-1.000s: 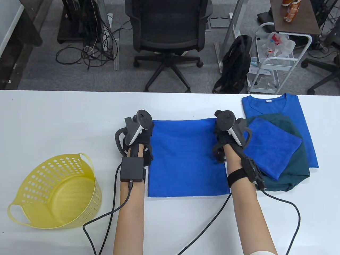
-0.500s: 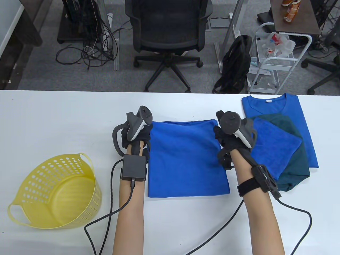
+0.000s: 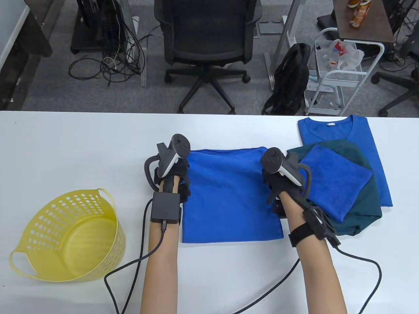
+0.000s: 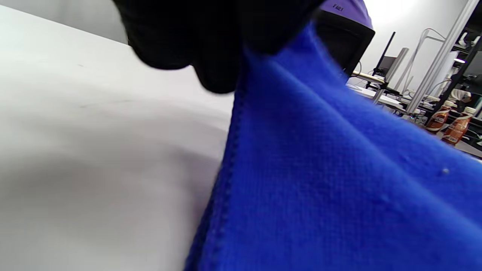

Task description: Fold and stack clothes and towels from laundry basket

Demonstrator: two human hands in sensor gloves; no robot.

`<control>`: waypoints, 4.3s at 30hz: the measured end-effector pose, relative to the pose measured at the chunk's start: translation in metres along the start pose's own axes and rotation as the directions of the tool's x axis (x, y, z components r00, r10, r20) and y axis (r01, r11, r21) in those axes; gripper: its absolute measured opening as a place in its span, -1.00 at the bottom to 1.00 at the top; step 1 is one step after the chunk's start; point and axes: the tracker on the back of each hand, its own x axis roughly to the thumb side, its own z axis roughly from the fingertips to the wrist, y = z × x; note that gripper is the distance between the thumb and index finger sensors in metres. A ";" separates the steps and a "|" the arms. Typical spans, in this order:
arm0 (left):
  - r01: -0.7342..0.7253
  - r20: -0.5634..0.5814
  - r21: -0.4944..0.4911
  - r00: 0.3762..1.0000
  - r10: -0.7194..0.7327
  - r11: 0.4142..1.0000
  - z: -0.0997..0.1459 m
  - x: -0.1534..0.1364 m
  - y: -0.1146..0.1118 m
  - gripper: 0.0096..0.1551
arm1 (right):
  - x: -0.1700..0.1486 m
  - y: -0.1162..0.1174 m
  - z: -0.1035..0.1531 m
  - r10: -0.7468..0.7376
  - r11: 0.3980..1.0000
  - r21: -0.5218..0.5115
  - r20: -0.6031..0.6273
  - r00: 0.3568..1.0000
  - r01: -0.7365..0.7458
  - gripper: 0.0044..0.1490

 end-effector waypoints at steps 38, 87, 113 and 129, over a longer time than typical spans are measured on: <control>0.487 0.460 -0.101 0.796 -0.393 0.868 0.224 -0.038 -0.071 -0.04 | -0.037 0.068 0.196 0.255 0.959 0.030 0.351 0.901 -0.283 -0.01; 0.338 0.254 -0.157 0.922 -0.293 0.928 0.184 0.003 0.024 -0.48 | -0.021 -0.001 0.152 0.122 0.986 0.087 0.202 0.972 -0.142 -0.49; 0.492 0.113 -0.079 0.868 -0.483 0.867 0.137 -0.015 -0.033 -0.12 | -0.023 0.014 0.113 0.113 0.993 -0.022 -0.047 0.992 -0.114 -0.31; 0.360 0.295 0.124 0.877 -0.381 0.925 0.234 -0.038 -0.021 -0.10 | -0.010 -0.004 0.132 0.025 0.974 -0.218 -0.172 0.985 -0.063 -0.36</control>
